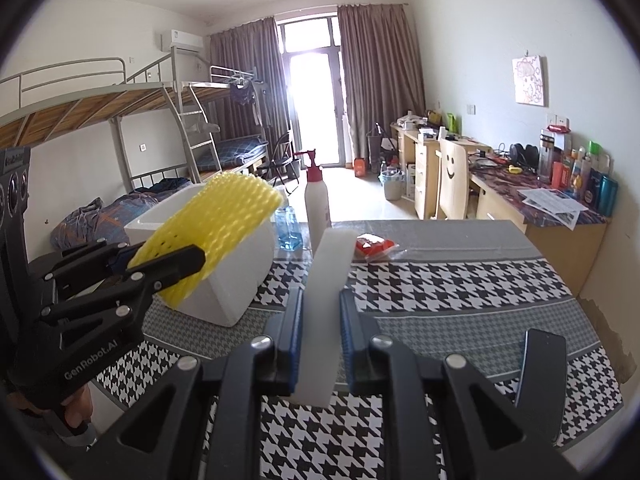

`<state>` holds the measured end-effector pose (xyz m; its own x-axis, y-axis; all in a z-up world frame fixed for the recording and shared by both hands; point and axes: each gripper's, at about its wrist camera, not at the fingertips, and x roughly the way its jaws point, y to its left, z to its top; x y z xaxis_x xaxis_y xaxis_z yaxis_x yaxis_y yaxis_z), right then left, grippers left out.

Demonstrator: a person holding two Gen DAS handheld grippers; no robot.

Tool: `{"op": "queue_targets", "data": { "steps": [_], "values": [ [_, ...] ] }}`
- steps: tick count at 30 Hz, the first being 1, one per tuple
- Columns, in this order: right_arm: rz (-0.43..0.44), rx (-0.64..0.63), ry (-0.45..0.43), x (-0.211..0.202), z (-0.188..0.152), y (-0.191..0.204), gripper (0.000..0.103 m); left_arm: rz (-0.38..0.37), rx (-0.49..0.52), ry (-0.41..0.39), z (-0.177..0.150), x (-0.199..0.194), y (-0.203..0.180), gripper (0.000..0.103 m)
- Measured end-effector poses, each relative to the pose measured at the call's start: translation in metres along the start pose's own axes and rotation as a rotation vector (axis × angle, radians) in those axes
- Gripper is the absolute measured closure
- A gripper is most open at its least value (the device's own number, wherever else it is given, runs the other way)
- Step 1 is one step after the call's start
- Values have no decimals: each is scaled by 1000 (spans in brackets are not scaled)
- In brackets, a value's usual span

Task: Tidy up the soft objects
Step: 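Carry the yellow net and white tube with both grippers over the foam box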

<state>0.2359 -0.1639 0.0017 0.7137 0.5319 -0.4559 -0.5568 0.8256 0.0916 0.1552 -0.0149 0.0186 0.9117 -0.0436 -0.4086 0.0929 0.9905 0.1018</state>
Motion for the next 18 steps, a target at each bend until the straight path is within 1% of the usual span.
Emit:
{"op": "queue_targets", "data": {
  "steps": [11,18],
  "values": [
    [6,-19,0,7,12,8,82,43,-12,-19,8,-2,11,82],
    [16,-41,-8,10,19,16,82,66,-36,-28,12,0,25,82]
  ]
}}
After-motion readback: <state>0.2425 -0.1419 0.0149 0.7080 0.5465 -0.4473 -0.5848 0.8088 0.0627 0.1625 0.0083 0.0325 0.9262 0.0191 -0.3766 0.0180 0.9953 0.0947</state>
